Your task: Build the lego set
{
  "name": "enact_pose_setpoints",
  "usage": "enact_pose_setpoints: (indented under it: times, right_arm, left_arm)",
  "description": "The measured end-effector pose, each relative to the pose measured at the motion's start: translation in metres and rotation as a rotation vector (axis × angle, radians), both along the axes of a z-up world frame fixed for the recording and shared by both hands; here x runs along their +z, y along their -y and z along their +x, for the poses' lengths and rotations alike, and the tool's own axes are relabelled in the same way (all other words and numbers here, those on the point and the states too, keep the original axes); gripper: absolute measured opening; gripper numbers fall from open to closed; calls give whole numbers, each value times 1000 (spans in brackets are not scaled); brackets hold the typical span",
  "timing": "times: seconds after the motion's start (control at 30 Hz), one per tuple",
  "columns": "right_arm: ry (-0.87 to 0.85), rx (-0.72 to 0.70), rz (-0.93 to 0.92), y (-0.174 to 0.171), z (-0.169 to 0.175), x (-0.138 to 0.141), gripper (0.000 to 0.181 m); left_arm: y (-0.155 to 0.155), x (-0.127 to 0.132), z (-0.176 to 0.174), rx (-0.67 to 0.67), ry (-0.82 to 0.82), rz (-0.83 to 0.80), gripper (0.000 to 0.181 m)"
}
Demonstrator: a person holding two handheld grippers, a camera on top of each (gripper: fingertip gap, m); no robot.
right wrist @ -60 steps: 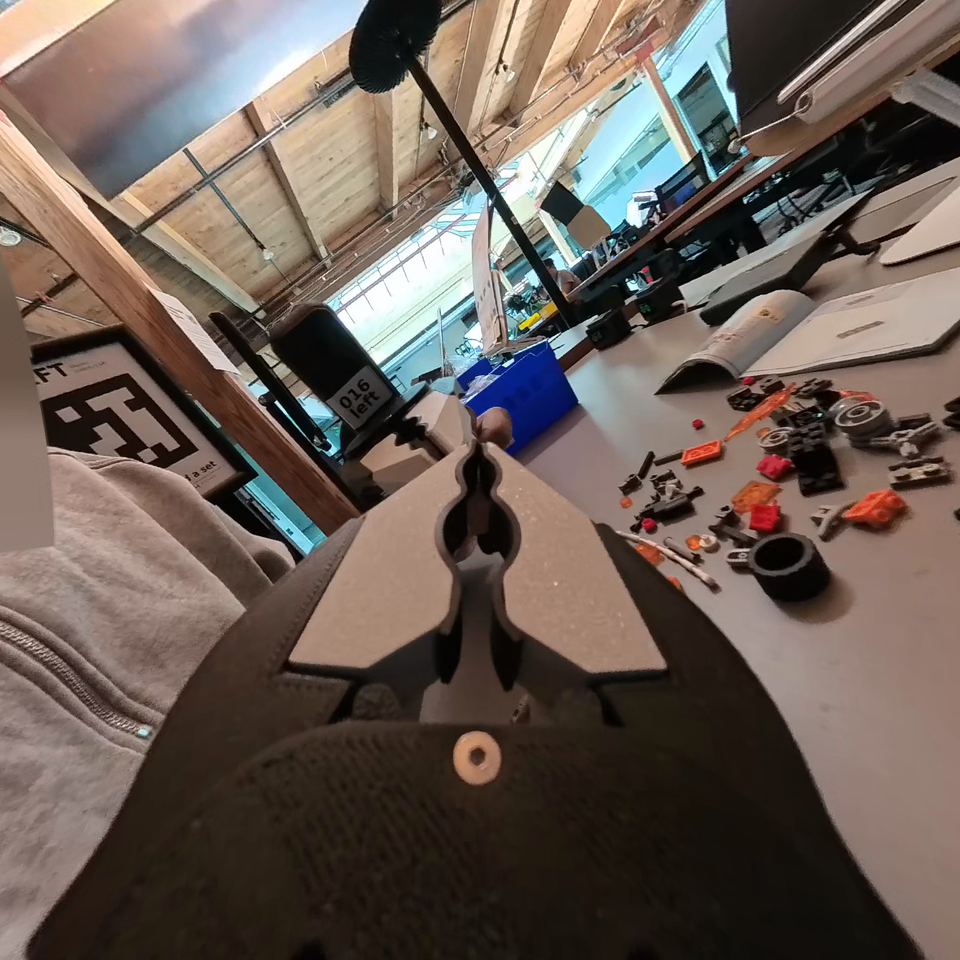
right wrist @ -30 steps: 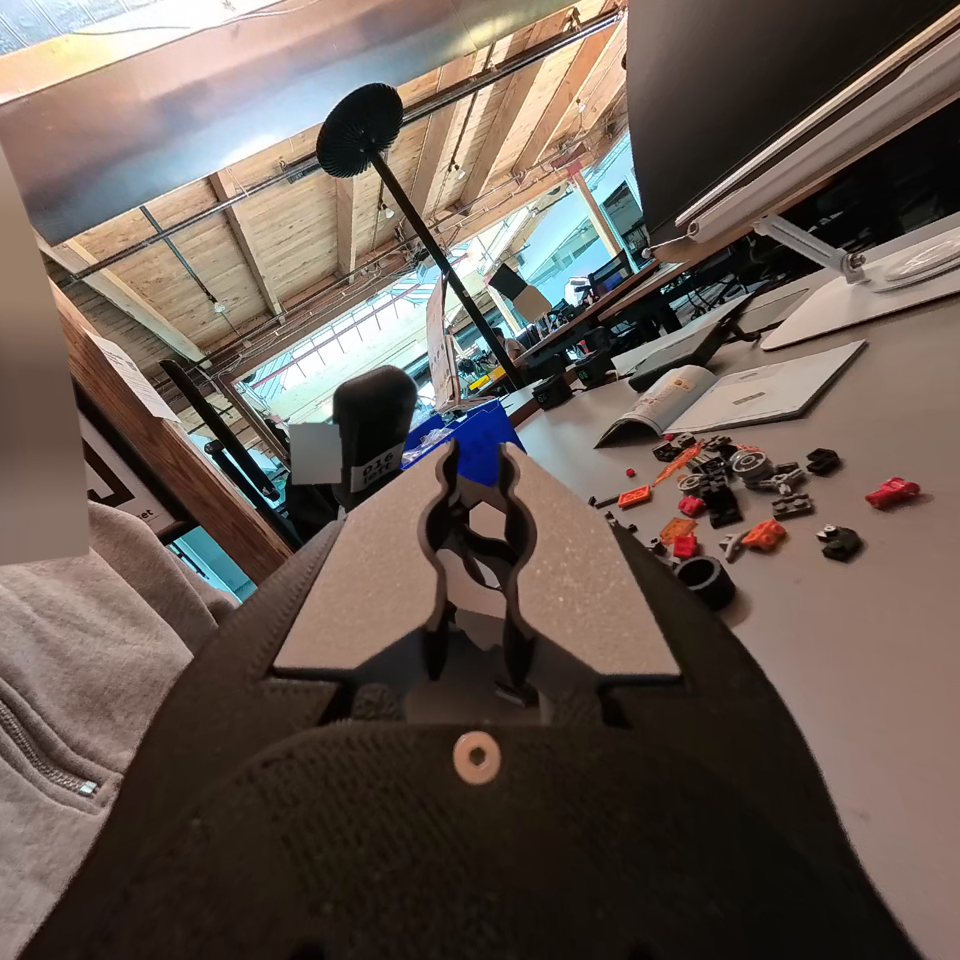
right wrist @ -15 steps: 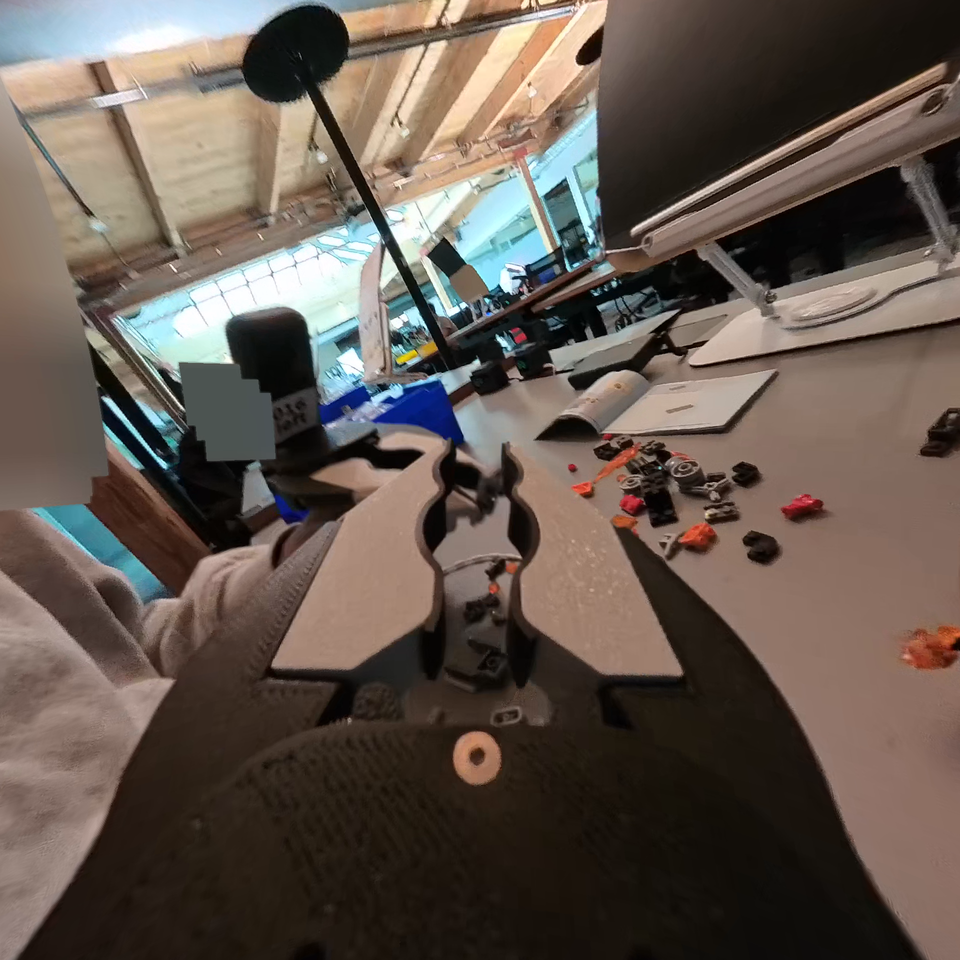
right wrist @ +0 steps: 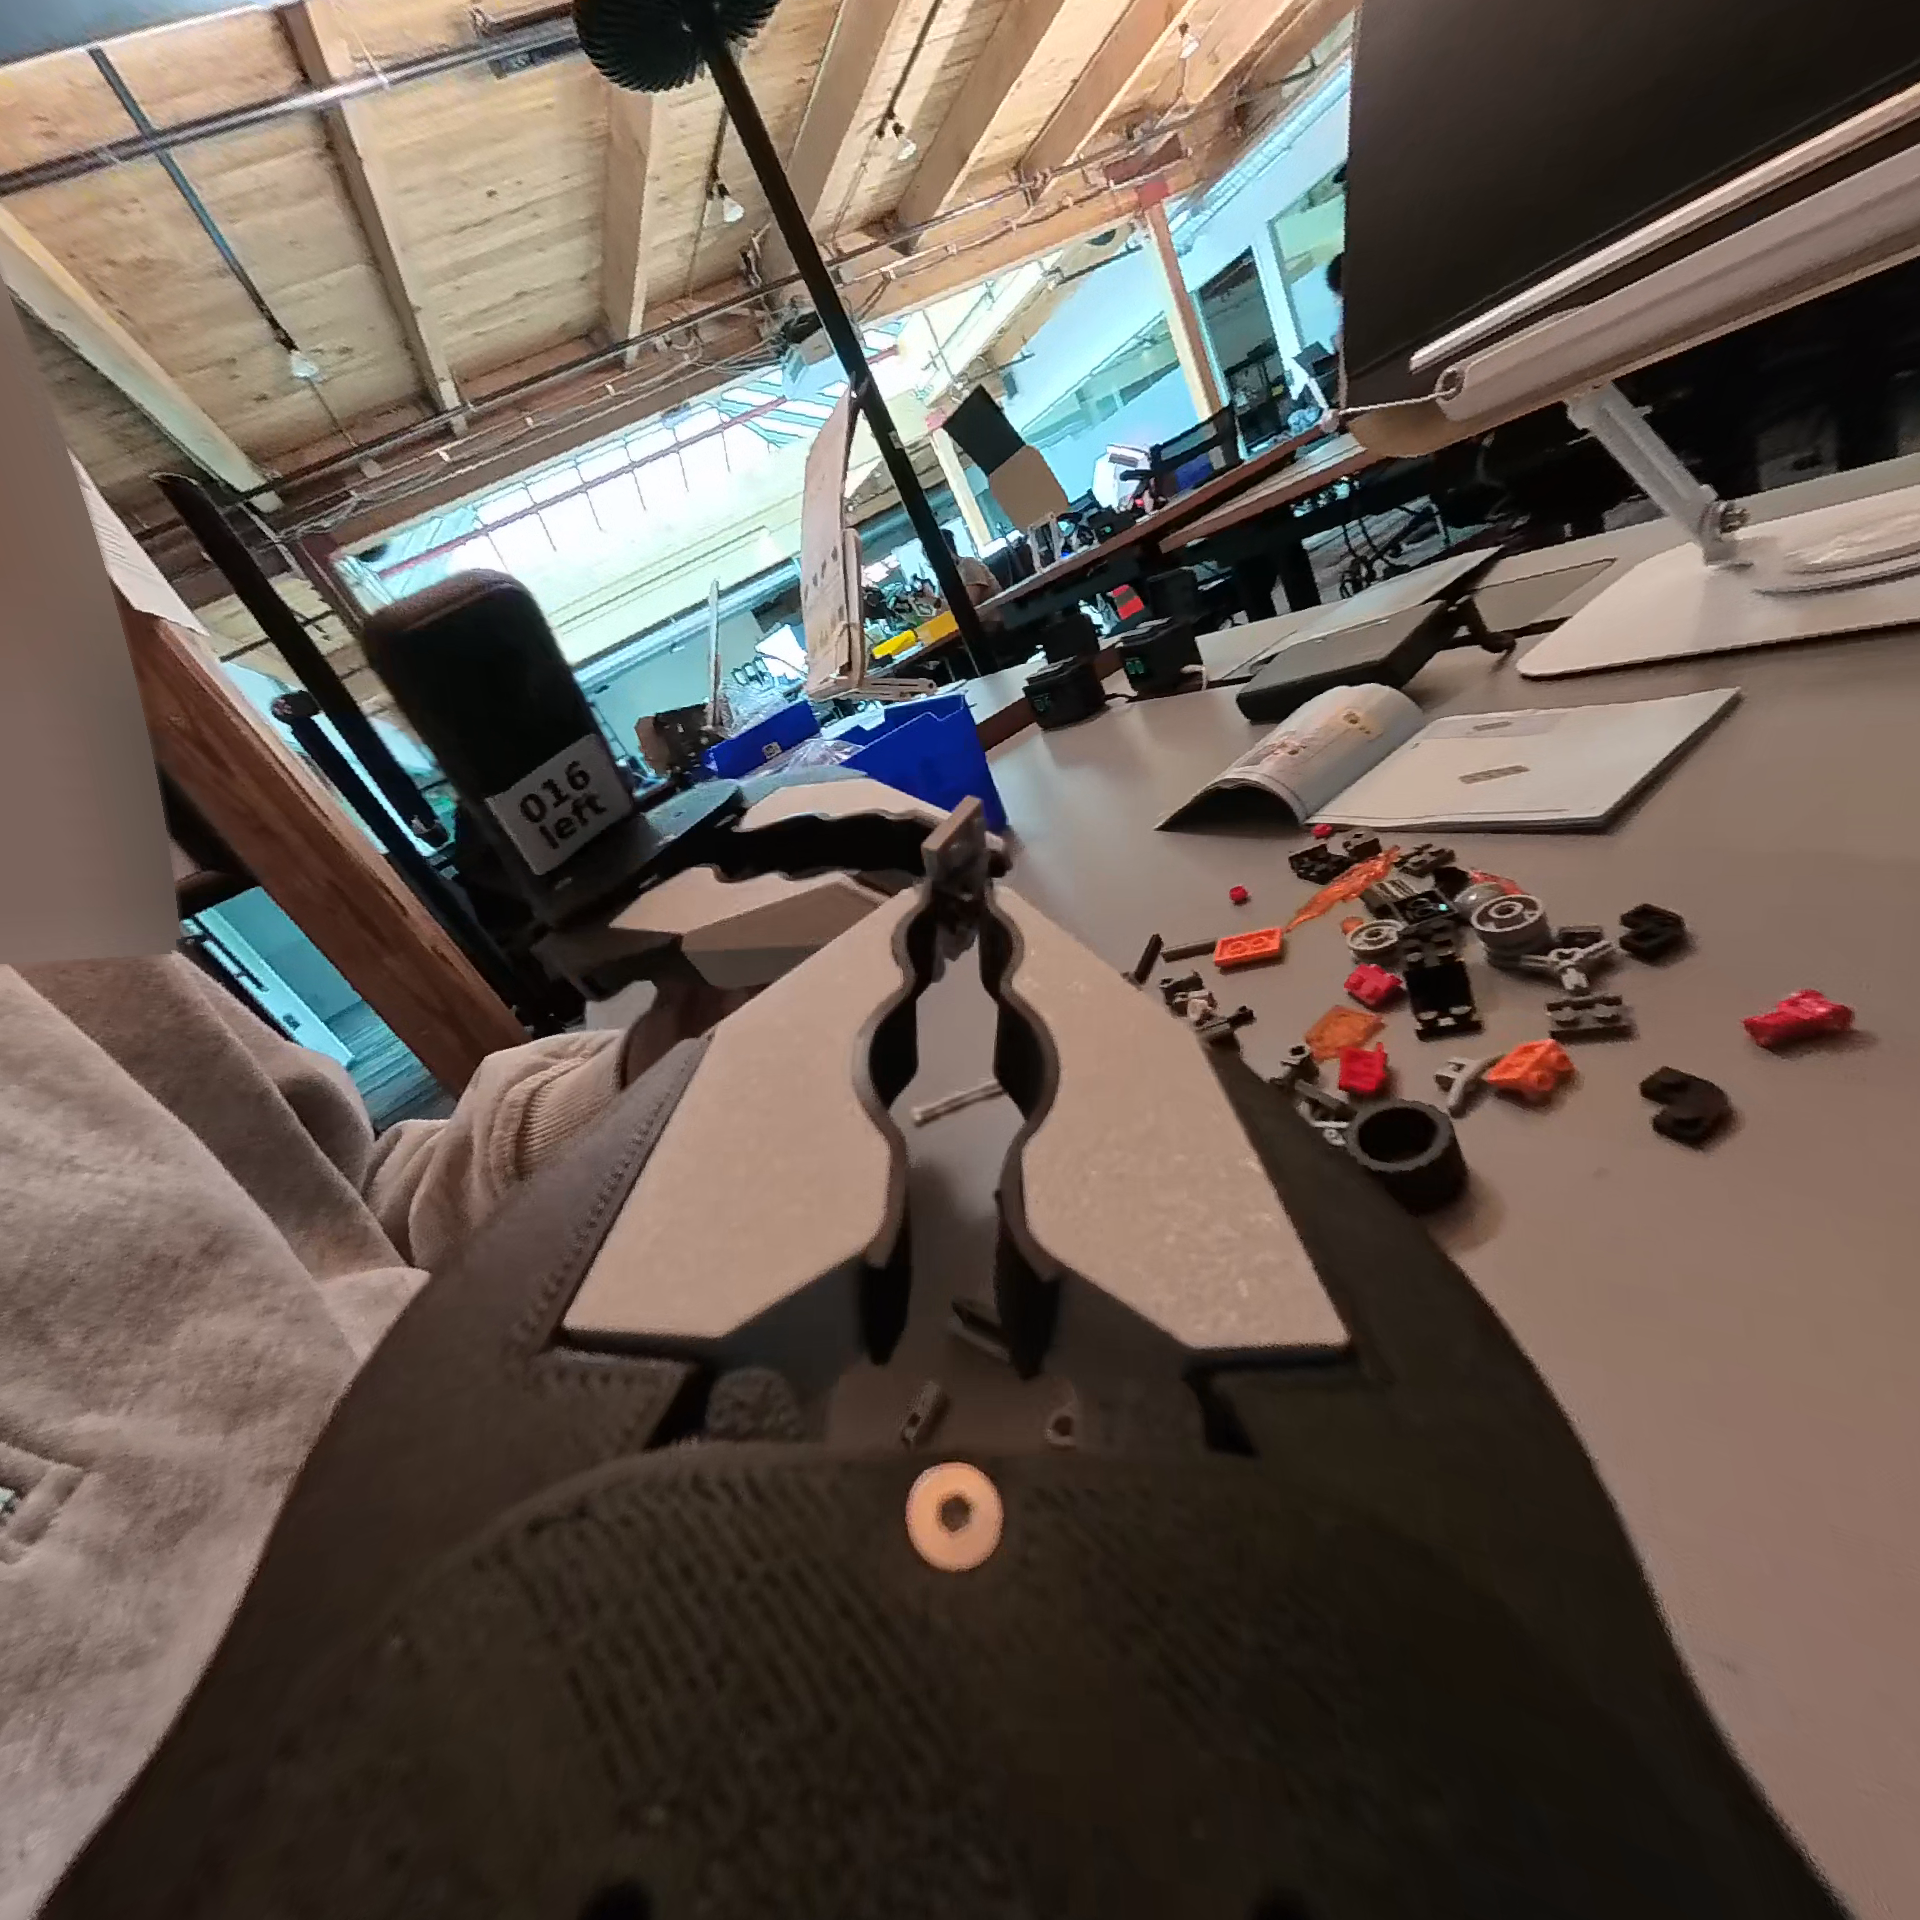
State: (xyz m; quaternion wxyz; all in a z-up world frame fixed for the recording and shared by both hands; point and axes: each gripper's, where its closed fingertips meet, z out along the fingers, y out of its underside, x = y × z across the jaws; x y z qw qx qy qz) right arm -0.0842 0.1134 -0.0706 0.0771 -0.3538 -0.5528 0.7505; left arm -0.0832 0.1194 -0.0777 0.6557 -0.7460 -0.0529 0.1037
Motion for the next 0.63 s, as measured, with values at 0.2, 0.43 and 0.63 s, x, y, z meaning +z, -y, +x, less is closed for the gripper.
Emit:
enact_pose_setpoints:
  times: [0.2,0.43,0.63]
  right_arm:
    - [7,26,-24,1,2,1,5]
    - [1,14,-14,-2,3,2,4]
    - [-28,44,-28,0,8,6,4]
  left_arm:
    - [1,3,3,-41,52,40,16]
    - [-1,-4,5,-84,137,30,25]
    - [-1,-1,20,-309,577,123,38]
